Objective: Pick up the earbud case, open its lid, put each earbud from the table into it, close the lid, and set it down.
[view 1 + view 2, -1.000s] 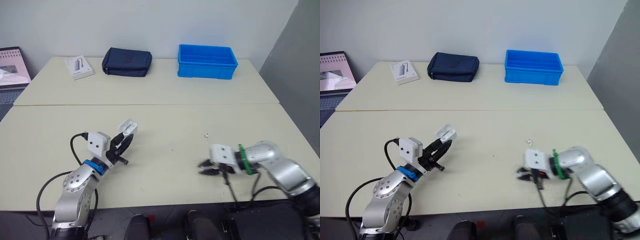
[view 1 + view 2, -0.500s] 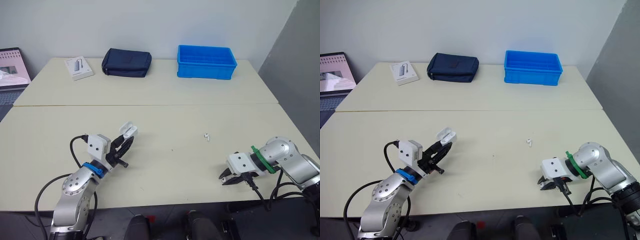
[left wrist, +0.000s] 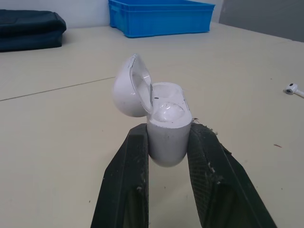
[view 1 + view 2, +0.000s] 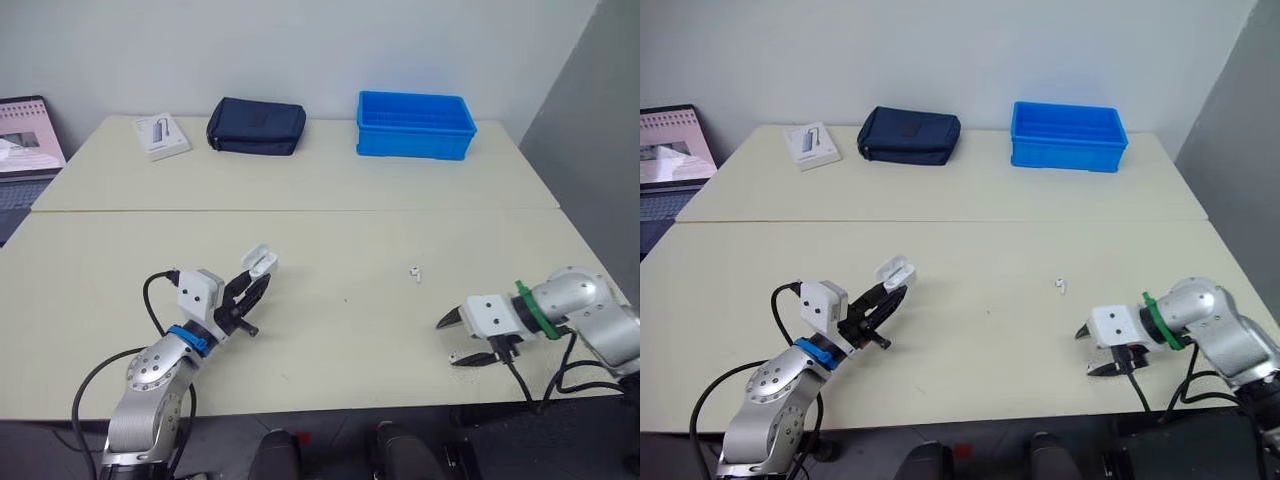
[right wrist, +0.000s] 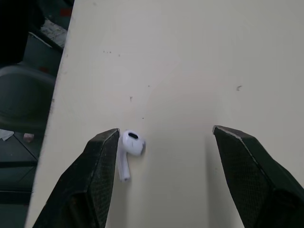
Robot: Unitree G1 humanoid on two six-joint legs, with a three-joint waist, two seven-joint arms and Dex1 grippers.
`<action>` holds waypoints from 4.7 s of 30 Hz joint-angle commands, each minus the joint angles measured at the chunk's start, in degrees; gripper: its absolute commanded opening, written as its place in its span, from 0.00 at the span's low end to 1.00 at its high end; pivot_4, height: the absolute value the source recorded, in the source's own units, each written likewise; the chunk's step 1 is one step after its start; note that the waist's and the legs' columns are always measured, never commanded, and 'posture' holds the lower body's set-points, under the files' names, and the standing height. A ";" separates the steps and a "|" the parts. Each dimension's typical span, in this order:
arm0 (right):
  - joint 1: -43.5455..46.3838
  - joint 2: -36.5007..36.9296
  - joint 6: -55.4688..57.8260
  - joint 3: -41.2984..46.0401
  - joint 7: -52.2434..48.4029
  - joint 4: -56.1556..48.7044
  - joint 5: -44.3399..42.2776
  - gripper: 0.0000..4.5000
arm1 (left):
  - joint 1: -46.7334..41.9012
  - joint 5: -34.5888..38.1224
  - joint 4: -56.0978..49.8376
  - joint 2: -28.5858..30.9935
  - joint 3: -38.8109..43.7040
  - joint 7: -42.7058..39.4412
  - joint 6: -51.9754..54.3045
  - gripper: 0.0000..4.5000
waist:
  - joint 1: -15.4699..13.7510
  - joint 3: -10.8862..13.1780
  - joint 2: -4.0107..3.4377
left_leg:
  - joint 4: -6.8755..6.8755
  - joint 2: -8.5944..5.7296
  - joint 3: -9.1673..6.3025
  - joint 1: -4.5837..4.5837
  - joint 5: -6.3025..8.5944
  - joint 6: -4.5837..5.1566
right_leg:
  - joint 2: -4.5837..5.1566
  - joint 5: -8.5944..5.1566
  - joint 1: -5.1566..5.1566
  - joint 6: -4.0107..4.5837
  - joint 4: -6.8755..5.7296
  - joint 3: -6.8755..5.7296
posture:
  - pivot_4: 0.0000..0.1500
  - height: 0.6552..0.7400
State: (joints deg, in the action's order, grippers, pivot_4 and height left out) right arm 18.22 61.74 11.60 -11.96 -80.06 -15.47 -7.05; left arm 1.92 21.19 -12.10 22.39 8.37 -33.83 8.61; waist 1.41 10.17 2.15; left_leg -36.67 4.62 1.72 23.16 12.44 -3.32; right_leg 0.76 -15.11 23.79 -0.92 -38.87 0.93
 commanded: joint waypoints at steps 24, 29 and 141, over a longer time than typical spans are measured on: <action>-2.69 0.91 34.09 -10.53 15.19 -18.79 9.24 0.45 | -0.04 -0.20 -1.19 0.15 -0.99 0.73 -0.43 0.17 | 0.19 -0.07 0.14 | 0.20 -0.04 0.08 -0.09 0.00 -0.01 | 0.05 -0.18 0.04 0.28 0.11 0.05 | 1.00 0.99; -2.94 0.71 34.56 -10.80 15.47 -19.47 9.16 0.09 | -0.06 -0.23 -1.02 0.05 -1.10 0.74 -0.59 0.17 | 0.23 -0.08 0.16 | 0.20 -0.04 0.08 -0.17 0.00 -0.01 | 0.06 -0.18 -0.01 0.29 0.11 0.06 | 1.00 0.99; 3.50 -56.43 13.38 -1.80 47.13 -3.98 -12.84 1.00 | -4.65 -1.42 -5.34 -6.21 -7.63 2.86 -5.36 0.17 | 0.23 -0.08 0.20 | 0.57 0.05 -0.07 0.17 -0.01 0.00 | -0.13 -0.11 0.33 0.00 0.00 -0.02 | 1.00 0.99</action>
State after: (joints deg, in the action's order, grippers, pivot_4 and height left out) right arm 21.35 3.62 23.82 -16.50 -31.08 -14.67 -17.33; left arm -1.99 19.14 -15.30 16.42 0.46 -30.70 4.59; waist 1.64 10.09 2.35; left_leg -36.10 4.68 1.65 23.34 12.43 -3.32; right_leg 0.63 -15.22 24.12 -0.91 -38.87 0.90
